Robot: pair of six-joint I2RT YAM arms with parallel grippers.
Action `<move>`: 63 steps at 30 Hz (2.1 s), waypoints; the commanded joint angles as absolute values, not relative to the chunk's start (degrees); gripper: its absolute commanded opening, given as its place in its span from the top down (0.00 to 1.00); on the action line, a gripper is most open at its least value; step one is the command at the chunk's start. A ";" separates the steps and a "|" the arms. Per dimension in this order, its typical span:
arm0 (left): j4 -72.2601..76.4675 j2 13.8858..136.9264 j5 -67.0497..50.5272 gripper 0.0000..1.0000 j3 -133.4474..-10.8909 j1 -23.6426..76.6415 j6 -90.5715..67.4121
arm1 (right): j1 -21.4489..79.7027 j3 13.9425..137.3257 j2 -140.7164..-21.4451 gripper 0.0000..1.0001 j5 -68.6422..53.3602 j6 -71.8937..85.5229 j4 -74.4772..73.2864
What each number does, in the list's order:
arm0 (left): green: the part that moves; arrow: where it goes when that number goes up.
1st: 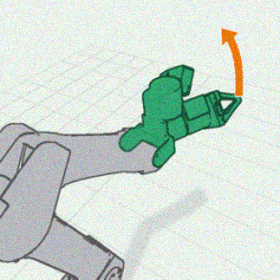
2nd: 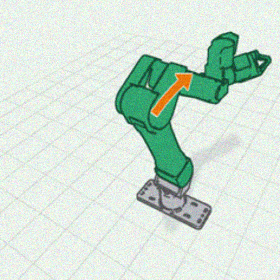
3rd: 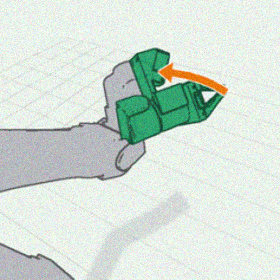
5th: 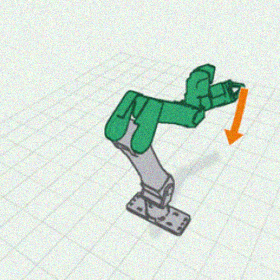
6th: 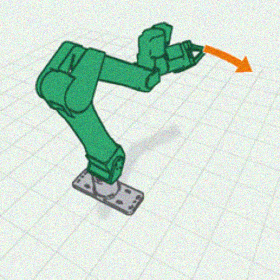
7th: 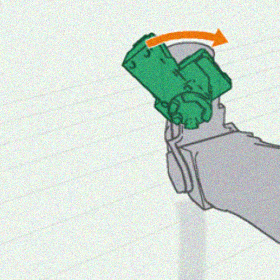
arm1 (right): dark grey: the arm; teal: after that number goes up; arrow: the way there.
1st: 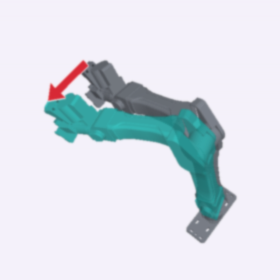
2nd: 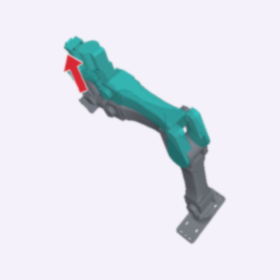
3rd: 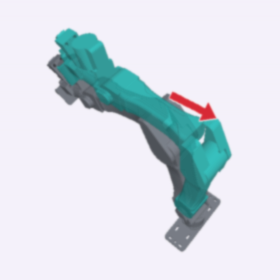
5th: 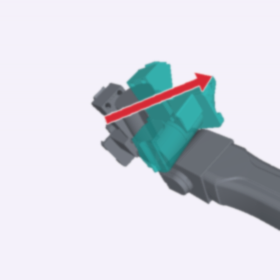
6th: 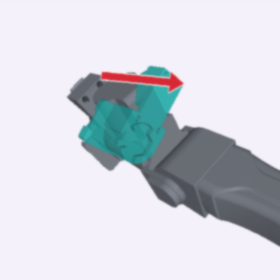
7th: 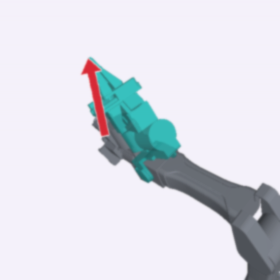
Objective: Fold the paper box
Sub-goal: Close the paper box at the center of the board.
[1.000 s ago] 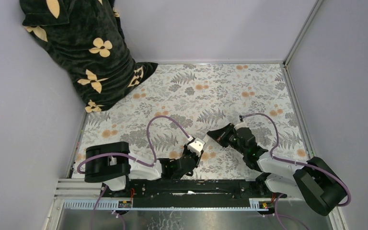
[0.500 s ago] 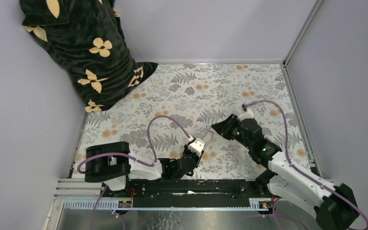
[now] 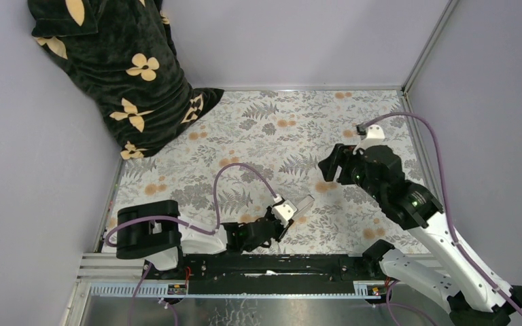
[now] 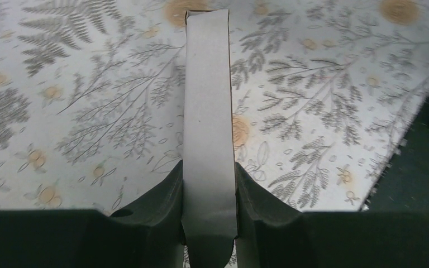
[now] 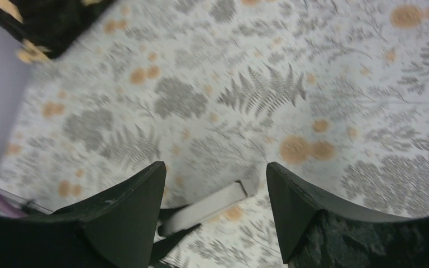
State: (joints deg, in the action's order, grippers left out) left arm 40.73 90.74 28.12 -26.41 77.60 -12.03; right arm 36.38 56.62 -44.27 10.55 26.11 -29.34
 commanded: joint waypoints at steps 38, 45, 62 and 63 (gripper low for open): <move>27.68 63.35 -54.51 0.86 -36.87 69.85 -26.53 | 36.66 72.80 -42.46 0.39 -48.38 5.28 -64.53; 29.67 67.36 -56.64 0.86 -37.64 65.93 -26.56 | 36.67 67.98 -42.39 0.41 -46.74 5.46 -63.58; 38.73 74.87 -63.34 0.86 -38.17 58.77 -30.76 | 37.46 57.05 -42.58 0.39 -48.46 7.72 -50.17; 39.35 75.01 -63.50 0.86 -38.07 58.61 -31.19 | 37.85 56.92 -42.81 0.39 -48.59 7.66 -50.23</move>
